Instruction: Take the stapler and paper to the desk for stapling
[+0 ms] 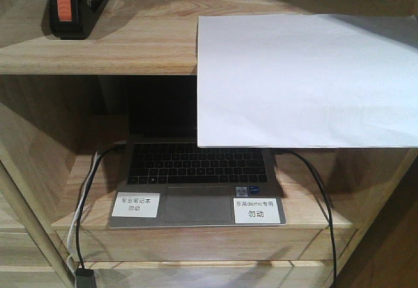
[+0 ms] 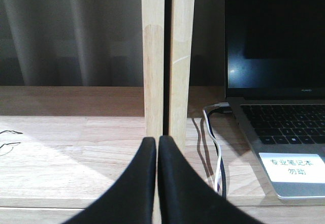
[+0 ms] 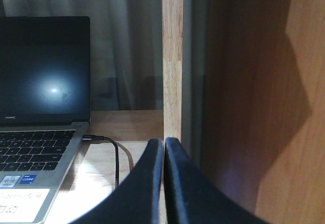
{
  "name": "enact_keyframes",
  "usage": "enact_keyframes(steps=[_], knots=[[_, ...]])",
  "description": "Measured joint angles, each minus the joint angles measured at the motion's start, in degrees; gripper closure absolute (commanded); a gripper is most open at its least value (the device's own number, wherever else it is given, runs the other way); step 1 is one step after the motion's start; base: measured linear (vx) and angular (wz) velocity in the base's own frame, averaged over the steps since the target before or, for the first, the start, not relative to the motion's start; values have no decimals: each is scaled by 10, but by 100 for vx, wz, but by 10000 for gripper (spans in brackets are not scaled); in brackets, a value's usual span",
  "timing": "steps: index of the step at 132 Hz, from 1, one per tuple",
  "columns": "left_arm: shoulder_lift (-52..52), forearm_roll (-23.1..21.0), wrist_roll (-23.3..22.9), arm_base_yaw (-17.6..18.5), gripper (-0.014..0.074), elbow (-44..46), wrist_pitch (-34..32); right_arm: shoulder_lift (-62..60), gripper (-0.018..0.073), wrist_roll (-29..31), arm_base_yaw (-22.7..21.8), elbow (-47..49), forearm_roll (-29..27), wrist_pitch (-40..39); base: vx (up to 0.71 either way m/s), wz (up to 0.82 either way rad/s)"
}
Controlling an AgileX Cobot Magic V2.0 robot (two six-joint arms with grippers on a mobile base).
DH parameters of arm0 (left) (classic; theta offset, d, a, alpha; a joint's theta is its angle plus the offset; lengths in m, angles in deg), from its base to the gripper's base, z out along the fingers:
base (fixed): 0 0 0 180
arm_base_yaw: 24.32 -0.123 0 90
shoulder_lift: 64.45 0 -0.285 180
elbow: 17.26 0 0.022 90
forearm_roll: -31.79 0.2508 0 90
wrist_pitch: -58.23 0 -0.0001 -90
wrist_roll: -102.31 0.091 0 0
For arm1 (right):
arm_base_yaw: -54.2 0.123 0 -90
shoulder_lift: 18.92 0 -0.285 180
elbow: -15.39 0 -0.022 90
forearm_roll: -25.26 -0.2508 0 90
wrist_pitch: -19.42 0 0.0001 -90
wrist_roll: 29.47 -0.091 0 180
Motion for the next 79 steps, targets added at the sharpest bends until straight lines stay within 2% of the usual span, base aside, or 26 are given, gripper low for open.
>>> enact_keyframes(steps=[79], knots=[[0,0,0,0,603,0,0,0,565,0,0,0,0,0,0,0]])
